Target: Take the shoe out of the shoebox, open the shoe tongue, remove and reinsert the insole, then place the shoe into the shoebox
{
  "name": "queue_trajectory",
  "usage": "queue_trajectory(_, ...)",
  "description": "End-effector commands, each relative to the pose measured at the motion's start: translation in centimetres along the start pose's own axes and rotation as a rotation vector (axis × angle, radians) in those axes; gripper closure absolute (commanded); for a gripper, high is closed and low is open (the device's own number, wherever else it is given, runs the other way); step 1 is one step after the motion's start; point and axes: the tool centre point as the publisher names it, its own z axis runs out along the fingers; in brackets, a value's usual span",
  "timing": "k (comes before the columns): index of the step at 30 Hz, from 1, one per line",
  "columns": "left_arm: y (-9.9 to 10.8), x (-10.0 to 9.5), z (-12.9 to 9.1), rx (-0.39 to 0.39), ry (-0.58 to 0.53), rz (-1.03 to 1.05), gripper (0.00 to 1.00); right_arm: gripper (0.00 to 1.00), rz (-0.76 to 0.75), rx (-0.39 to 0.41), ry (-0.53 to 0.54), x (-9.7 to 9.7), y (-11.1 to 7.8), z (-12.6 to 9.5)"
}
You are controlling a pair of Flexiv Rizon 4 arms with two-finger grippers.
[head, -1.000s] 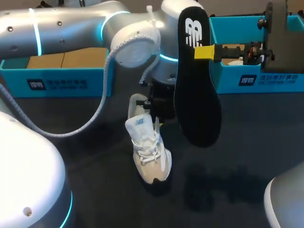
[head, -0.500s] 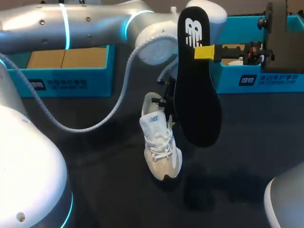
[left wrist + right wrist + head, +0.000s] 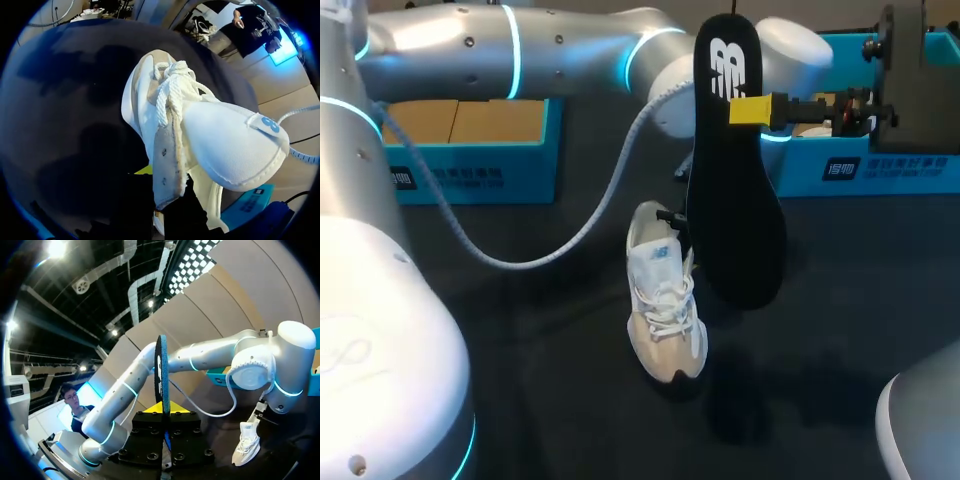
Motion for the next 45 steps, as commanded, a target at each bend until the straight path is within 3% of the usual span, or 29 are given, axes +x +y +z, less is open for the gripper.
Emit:
queue_trajectory(1,0.1,0.3,-0.2,0.000,0.032,-0.003,1.00,1.00,0.001,-0.015,-0.010,0.8,-0.6,0.2)
queue_trajectory(26,-0.6,0.1,2.1,0.047,0.060,0.069,1.00,1.00,0.001,-0.015,-0.010,0.8,-0.6,0.2)
queue_trajectory(27,-0.7,0.1,2.1,0.045,0.062,0.076,0.91,1.00,0.001,-0.015,-0.010,0.8,-0.6,0.2)
queue_trajectory(29,-0.8,0.1,2.1,0.046,0.063,0.095,0.62,1.00,0.001,-0.015,-0.010,0.8,-0.6,0.2)
queue_trajectory(31,-1.0,0.2,2.0,0.039,0.060,0.105,0.53,1.00,0.001,-0.015,-0.010,0.8,-0.6,0.2)
queue_trajectory(32,-1.1,0.3,1.9,0.038,0.057,0.111,0.38,1.00,0.001,-0.015,-0.010,0.8,-0.6,0.2)
queue_trajectory(33,-1.2,0.4,1.7,0.038,0.053,0.114,0.12,1.00,0.001,-0.015,-0.010,0.8,-0.6,0.2)
queue_trajectory(34,-1.2,0.4,1.5,0.040,0.041,0.119,0.00,1.00,0.001,-0.015,-0.010,0.8,-0.6,0.2)
queue_trajectory(45,-1.5,0.2,-3.3,0.059,-0.112,0.104,0.00,1.00,0.001,-0.015,-0.010,0.8,-0.6,0.2)
